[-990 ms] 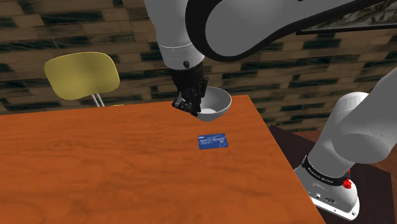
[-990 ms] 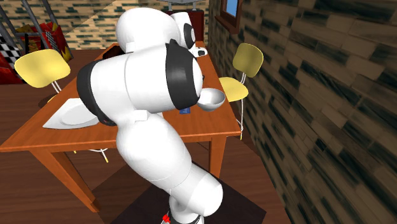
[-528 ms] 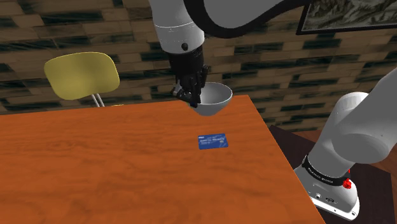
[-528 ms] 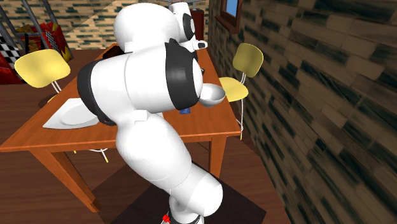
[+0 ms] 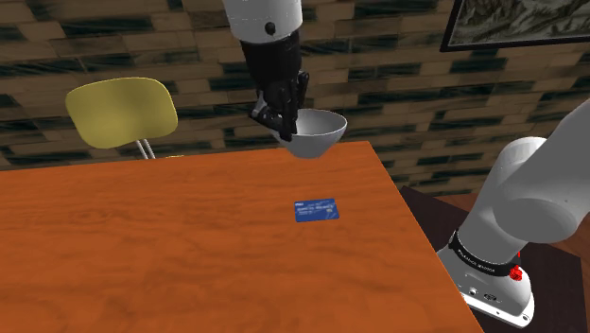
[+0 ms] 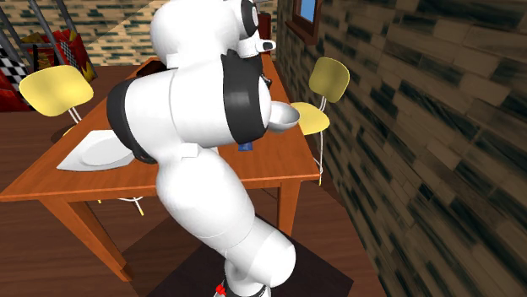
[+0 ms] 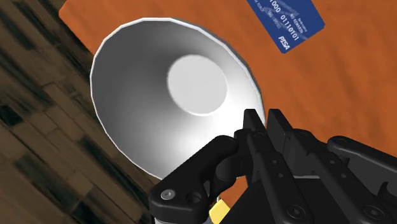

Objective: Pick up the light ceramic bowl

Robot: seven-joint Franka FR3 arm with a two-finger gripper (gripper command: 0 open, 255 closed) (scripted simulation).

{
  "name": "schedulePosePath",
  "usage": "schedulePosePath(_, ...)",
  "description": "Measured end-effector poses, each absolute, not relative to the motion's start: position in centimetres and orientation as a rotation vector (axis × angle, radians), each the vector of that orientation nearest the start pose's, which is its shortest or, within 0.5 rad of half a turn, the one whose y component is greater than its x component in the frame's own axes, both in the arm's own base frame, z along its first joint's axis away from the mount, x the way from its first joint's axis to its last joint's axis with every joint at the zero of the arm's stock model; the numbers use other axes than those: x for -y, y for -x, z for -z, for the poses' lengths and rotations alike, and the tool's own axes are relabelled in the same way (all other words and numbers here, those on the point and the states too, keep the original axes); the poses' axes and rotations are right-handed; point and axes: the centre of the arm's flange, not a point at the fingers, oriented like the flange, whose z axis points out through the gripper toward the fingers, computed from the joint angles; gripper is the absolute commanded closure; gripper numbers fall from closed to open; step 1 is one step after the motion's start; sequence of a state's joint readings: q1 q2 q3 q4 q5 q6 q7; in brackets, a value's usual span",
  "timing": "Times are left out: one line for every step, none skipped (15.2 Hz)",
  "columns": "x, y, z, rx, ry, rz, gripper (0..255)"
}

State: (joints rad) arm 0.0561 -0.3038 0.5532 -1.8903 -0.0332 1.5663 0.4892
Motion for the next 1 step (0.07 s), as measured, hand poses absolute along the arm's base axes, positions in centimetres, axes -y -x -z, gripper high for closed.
schedulePosePath(-29.28, -36.66, -60.72, 0.159, 3.333, 0.073, 255)
